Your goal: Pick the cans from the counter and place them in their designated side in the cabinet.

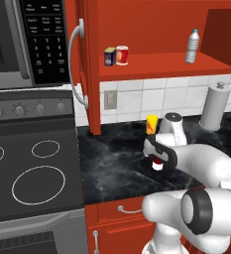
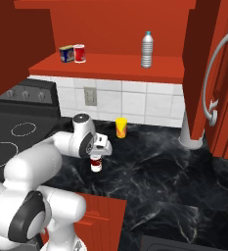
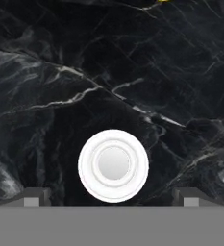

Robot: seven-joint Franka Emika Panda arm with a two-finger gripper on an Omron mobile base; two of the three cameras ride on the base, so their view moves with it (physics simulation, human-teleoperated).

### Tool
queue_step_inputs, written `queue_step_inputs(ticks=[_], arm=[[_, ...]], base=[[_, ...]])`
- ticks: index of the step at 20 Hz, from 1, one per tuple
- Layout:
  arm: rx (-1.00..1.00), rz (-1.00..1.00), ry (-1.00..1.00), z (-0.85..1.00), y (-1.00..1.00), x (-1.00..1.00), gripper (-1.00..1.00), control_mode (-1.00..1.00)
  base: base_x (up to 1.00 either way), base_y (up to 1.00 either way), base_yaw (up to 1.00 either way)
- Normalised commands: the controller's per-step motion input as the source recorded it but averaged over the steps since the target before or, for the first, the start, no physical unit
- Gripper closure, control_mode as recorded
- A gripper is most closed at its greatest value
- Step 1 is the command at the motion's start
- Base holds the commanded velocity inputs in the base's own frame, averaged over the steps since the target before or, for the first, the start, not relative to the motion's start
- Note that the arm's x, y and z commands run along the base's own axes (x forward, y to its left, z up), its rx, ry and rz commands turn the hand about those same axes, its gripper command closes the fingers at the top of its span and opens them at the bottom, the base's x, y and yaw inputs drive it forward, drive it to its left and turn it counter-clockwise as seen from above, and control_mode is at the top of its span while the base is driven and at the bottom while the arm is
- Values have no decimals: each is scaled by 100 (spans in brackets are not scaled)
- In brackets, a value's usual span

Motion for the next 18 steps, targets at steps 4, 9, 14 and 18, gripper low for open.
queue_step_inputs(ticks=[4, 9, 14, 18], arm=[[0, 0, 0, -10, -4, 9, -100, -100], [0, 0, 0, -13, 0, 8, -100, -100], [0, 0, 1, -15, 0, 7, -100, -100], [0, 0, 0, -13, 0, 6, -100, -100]], base=[[0, 0, 0], [0, 0, 0], [0, 0, 0], [0, 0, 0]])
